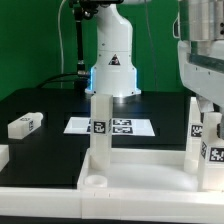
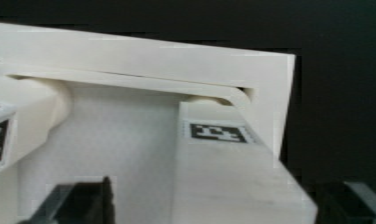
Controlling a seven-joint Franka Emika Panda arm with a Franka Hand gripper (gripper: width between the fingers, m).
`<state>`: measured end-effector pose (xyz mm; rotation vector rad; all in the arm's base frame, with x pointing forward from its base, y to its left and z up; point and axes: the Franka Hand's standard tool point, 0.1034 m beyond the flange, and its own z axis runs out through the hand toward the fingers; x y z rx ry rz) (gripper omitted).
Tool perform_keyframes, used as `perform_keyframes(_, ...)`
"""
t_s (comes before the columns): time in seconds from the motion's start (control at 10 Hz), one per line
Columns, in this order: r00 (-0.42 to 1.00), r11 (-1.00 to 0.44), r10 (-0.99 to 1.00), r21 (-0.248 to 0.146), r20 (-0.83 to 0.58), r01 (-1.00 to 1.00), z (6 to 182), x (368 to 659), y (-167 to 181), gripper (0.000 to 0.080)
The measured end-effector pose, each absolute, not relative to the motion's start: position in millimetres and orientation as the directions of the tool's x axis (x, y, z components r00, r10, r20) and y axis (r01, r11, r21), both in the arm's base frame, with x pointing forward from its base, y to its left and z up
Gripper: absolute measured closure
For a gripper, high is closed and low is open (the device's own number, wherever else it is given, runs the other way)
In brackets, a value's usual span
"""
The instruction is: Assemble desk
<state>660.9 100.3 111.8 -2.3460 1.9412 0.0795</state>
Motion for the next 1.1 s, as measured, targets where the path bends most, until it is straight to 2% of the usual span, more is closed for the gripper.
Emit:
perform_keyframes(0.1,0.283,-0.279,-0.955,-0.052,-0.092,-0.959,111.6,662.5,100.7,0.0188)
perform_keyframes(0.2,0.343,-0.339,-0.935,-0.058,-0.089,-0.939,111.2,662.3,99.9,0.0157)
perform_keyframes(0.7,0.689,-0.685,-0.722,-0.085,-0.056,-0.724,111.2,662.4,98.8,0.0151)
perform_keyframes(0.8,0.784,-0.781,-0.62,-0.063,-0.028,-0.621,110.9,661.2,97.8,0.0151)
perform_keyframes(1.1,0.929,-0.928,-0.37,-0.05,0.016,-0.369,110.7,662.8,101.9,0.0151)
